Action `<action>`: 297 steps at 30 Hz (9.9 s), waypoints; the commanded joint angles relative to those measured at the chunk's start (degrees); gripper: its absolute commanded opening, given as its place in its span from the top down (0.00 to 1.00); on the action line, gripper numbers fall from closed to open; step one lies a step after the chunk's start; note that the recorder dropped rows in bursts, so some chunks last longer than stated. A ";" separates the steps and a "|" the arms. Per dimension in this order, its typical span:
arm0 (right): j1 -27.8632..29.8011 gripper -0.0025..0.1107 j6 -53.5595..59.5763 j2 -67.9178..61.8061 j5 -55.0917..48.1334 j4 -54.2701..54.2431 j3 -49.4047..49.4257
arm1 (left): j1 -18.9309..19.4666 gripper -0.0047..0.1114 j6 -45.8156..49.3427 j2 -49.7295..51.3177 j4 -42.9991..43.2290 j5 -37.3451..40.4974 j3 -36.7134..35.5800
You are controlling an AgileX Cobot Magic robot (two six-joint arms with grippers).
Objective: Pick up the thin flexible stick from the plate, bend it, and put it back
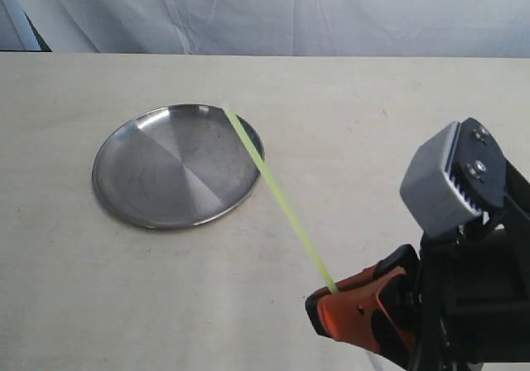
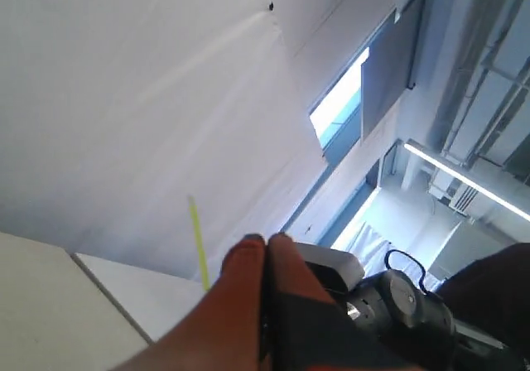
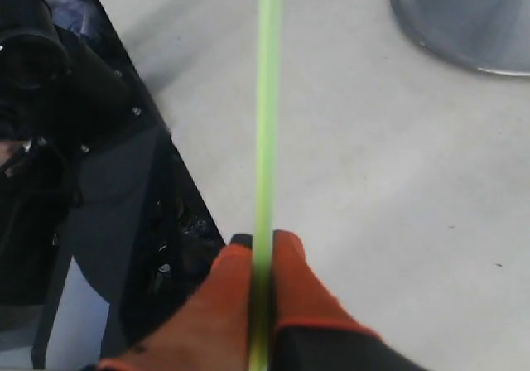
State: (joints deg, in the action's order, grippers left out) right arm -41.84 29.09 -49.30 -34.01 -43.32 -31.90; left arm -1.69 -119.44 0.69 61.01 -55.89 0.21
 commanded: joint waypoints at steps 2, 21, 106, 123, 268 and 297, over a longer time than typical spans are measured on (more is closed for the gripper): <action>-0.15 0.99 1.40 0.41 2.45 -2.08 0.26 | -0.22 0.96 -0.34 1.09 -8.34 10.32 2.04; -0.58 0.99 7.11 -5.53 6.54 -11.81 0.15 | -0.19 0.78 5.64 43.68 21.50 -14.07 22.83; -2.86 0.99 34.77 -24.31 10.81 -31.28 -12.39 | -16.68 0.96 20.67 53.38 10.73 -7.93 32.74; -2.86 0.99 28.50 -11.59 6.15 -30.22 -12.39 | -16.68 0.93 24.82 53.38 6.04 -2.21 32.74; -2.86 0.98 10.79 -9.64 4.06 -13.61 -12.39 | -16.69 0.96 25.56 61.34 20.96 1.99 32.74; -2.86 0.98 -1.73 -16.12 4.70 12.28 -13.48 | -16.69 0.68 28.65 61.34 9.37 -8.03 32.74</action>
State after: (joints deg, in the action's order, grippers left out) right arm -44.79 27.63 -62.70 -31.18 -33.18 -45.15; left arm -18.31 -90.99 62.09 69.95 -61.82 33.25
